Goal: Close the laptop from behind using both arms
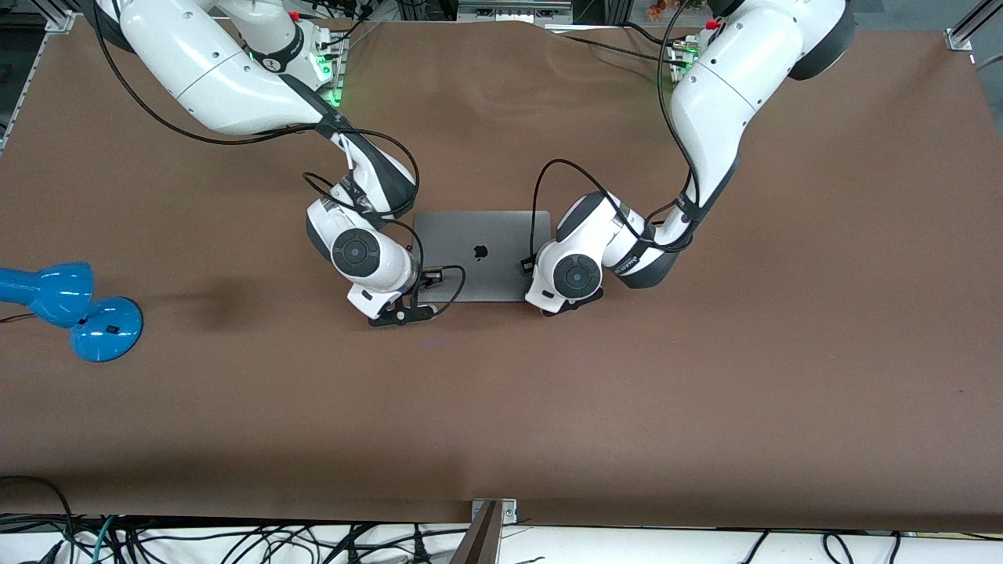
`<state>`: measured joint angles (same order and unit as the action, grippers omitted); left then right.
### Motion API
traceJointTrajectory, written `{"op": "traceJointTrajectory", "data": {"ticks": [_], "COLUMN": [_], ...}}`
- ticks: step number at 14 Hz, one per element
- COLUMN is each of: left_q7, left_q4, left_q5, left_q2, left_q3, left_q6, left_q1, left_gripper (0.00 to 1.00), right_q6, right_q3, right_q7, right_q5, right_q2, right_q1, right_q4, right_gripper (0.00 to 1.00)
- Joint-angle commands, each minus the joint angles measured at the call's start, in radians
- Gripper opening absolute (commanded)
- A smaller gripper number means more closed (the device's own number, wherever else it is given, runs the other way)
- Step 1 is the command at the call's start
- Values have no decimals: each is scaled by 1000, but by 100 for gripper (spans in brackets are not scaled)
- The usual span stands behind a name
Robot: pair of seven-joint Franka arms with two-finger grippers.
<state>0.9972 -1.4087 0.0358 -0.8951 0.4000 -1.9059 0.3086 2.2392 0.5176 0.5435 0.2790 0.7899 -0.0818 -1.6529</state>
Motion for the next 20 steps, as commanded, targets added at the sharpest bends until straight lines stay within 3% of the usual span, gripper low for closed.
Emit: {"op": "traceJointTrajectory", "data": {"ticks": [1, 2, 3, 12, 18, 20], "left_q7": [17, 17, 17, -24, -294, -403], "left_q4": [30, 31, 31, 30, 16, 13], "left_q5": [-33, -33, -31, -59, -105, -103], "left_q2": [-5, 4, 19, 234, 401, 458], "left_q3": [-9, -7, -7, -4, -1, -1], "left_q6": [4, 10, 14, 203, 338, 363], "left_q1": [9, 6, 4, -97, -256, -333], "left_gripper": [100, 100, 100, 100, 100, 100], "right_q6": [25, 4, -13, -309, -564, -578], "right_q3": [-31, -28, -28, -28, -28, -28], "right_q7": [-4, 3, -2, -82, -280, -284], "right_q5": [5, 5, 6, 3, -14, -15], "right_q2": [46, 40, 22, -213, -276, -276], "right_q1": [-29, -26, -24, 86, 223, 243], "right_q4": [73, 87, 90, 90, 198, 231], "right_gripper": [11, 72, 100, 100, 100, 100]}}
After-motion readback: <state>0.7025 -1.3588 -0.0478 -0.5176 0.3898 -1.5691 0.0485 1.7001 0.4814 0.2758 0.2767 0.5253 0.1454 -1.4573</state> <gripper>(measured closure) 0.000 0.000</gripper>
